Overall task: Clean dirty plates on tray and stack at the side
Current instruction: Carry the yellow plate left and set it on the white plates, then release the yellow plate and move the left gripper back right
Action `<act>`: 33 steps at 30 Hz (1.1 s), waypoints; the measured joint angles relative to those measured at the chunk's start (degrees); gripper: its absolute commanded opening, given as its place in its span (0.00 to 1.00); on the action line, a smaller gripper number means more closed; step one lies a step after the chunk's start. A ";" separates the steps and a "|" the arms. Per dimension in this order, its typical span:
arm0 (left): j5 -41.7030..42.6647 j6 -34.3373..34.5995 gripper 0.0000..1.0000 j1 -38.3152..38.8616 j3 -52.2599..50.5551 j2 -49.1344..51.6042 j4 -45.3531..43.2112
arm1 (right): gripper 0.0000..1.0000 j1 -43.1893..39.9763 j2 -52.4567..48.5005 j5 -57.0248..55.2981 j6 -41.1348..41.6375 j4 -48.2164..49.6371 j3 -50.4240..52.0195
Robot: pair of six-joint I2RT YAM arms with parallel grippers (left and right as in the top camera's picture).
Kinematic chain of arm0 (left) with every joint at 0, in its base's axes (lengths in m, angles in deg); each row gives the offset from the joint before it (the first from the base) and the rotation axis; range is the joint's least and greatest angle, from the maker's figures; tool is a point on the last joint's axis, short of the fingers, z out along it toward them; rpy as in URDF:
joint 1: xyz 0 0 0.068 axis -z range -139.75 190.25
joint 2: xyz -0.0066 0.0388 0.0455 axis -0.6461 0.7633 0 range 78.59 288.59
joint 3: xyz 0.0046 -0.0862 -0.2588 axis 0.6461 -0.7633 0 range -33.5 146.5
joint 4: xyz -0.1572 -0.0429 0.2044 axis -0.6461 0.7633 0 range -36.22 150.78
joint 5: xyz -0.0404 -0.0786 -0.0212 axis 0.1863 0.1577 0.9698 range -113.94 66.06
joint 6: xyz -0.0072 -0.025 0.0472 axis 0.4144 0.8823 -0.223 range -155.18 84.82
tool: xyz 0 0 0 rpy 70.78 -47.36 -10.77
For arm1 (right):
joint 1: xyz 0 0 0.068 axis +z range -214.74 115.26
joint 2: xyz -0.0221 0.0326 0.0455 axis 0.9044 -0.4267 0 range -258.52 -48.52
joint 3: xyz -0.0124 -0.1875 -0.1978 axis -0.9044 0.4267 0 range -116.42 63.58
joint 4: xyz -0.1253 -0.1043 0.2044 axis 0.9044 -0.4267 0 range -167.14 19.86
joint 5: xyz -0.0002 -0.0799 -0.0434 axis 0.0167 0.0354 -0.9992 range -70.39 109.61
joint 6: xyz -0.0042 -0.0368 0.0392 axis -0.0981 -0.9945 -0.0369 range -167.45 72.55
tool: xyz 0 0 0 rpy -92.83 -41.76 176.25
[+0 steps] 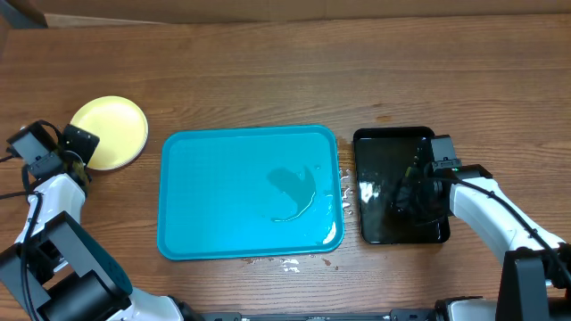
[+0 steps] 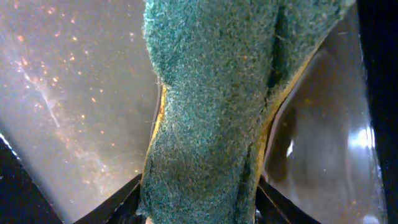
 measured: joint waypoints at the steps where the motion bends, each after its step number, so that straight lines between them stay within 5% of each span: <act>1: 1.95 -0.31 0.85 0.00 0.02 0.00 -0.09 | 0.55 -0.02 0.00 0.02 -0.15 0.00 0.00; 5: 14.14 -0.90 0.69 0.02 0.50 0.02 -0.11 | 0.55 0.00 0.00 0.00 -0.63 0.07 0.00; 9: 29.83 0.04 0.69 1.11 1.84 0.02 1.33 | 0.51 0.00 0.00 0.00 -0.90 -0.07 0.00; 14: 40.24 0.22 0.70 6.91 2.43 0.02 10.10 | 0.04 0.00 0.00 -0.04 -0.96 0.24 0.81; 18: 42.27 -2.69 0.71 12.98 2.43 0.07 18.08 | 0.04 0.00 0.07 0.15 -2.82 0.04 1.44; 19: 42.23 -3.61 0.71 14.51 2.43 0.07 19.96 | 0.09 0.00 0.11 0.20 -3.04 -0.37 1.42; 21: 41.75 -5.25 0.73 16.87 2.40 0.07 22.47 | 0.35 -0.02 0.22 0.15 -3.65 -2.89 1.22; 28: 38.64 -9.05 0.75 18.10 2.40 0.07 27.17 | 0.78 0.00 0.22 0.13 -4.33 -10.82 -3.85; 33: 37.88 -12.48 0.77 17.99 2.40 0.07 30.25 | 0.79 0.00 0.22 -2.82 -4.02 -9.07 -5.22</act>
